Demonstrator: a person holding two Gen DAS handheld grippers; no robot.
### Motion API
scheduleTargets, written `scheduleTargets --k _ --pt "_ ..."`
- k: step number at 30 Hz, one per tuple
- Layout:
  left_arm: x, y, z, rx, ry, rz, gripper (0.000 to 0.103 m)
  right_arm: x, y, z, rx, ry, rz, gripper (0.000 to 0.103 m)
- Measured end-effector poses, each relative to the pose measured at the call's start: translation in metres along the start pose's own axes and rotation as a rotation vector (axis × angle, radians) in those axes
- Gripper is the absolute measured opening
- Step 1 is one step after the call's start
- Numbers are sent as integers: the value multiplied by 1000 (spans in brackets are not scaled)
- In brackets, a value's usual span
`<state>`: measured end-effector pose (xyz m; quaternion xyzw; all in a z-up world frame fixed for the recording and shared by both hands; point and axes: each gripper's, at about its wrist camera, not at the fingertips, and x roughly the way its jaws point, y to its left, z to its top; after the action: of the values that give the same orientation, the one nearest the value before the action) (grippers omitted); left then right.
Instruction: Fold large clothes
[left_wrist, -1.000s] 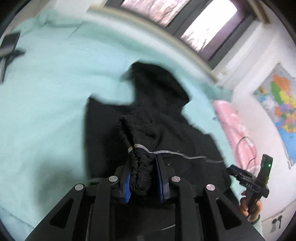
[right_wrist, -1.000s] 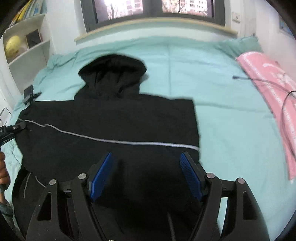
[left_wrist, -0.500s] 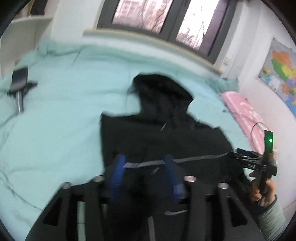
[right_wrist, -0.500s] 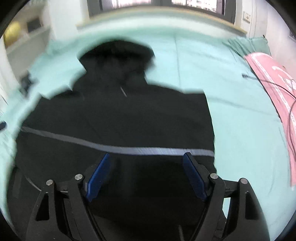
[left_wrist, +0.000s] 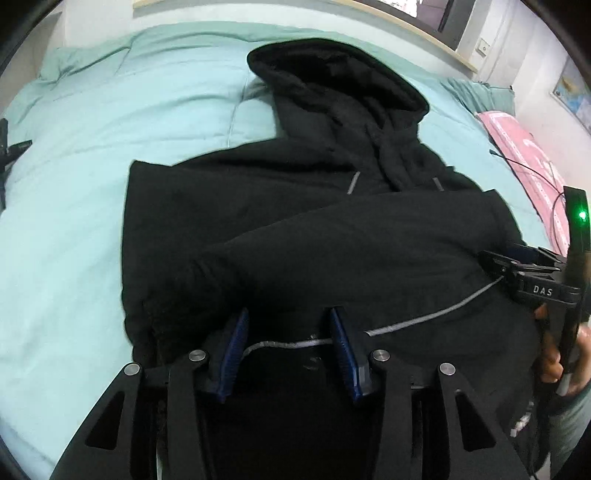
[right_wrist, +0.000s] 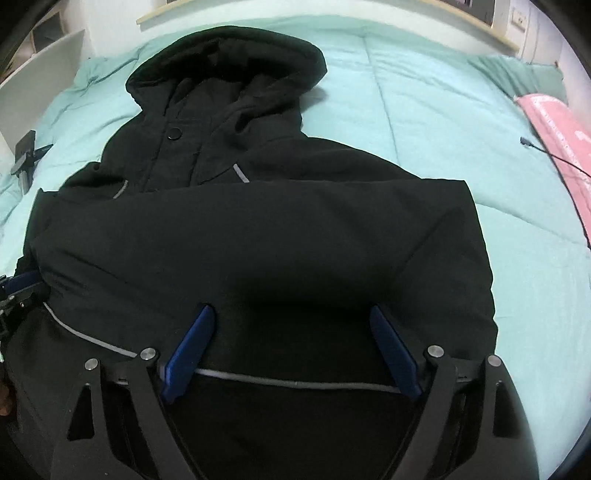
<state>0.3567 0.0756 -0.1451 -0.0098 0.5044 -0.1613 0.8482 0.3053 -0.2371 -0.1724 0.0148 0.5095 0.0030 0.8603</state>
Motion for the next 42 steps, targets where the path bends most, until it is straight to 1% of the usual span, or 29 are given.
scheduleTargets --k 1,3,4,5,7,8,10,11,13,14,15,16,17,18,19,22,23,24,26,27,29,30,31,34,36,37,39,42 --pt "-11 1 0 -8 6 -20 47 -6 -2 1 3 4 18 87" --pt "-36 -1 0 -22 -15 -72 48 -28 -6 -1 16 -8 69 86" --pt "-48 0 1 -38 -18 -89 48 -47 -6 -7 8 -33 98 86" --pt "-52 2 1 -52 -14 -100 48 -60 -5 -12 -7 -52 97 86" --pt "-50 6 -1 -85 12 -110 48 -75 -2 -26 -38 -51 42 86" --pt "-38 12 -4 -104 58 -91 48 -74 -1 -34 -43 -23 28 86" --pt "-2 20 -9 -124 174 -29 41 -57 -1 -51 -39 85 20 85" --pt "8 22 -11 -144 198 -27 40 -49 0 -59 -41 121 -6 85" --pt "2 16 -2 -135 219 -4 40 -49 7 -57 -63 142 -42 84" --pt "-10 11 5 -118 219 -2 40 -52 8 -51 -64 171 -47 71" --pt "-25 8 11 -105 199 -14 40 -60 7 -42 -49 194 -13 62" --pt "-39 8 17 -100 176 -29 40 -67 5 -35 -36 199 20 57" --pt "-58 9 25 -97 147 -49 40 -80 1 -24 -12 189 60 57" --pt "-76 10 34 -95 114 -59 40 -98 -4 -11 7 163 80 57" --pt "-93 12 46 -91 82 -59 40 -108 -8 -2 8 147 81 57" --pt "-125 18 81 -83 2 -43 41 -139 -20 39 12 90 50 60" --pt "-131 19 96 -87 -17 -44 43 -148 -26 56 35 71 59 60" --pt "-135 20 110 -93 -30 -42 48 -146 -31 69 52 61 72 61" --pt "-137 22 135 -101 -50 -37 54 -152 -40 101 104 26 116 67" --pt "-134 22 149 -96 -62 -39 54 -152 -43 114 118 9 130 69" --pt "-121 18 175 -71 -71 -35 54 -138 -47 147 121 -20 140 79" --pt "-110 15 188 -58 -68 -25 54 -133 -49 157 117 -28 141 80" --pt "-97 11 199 -52 -62 -16 54 -123 -51 169 114 -29 146 80" --pt "-39 14 237 -46 -24 23 54 -82 -53 199 127 -7 166 80" --pt "-6 18 256 -55 -8 42 54 -47 -52 215 132 17 147 80" --pt "19 19 266 -72 -5 40 54 -30 -54 222 131 35 135 80" --pt "50 28 275 -103 5 13 54 -9 -57 231 131 51 124 78" --pt "93 36 284 -130 31 17 54 22 -61 241 126 59 128 78"
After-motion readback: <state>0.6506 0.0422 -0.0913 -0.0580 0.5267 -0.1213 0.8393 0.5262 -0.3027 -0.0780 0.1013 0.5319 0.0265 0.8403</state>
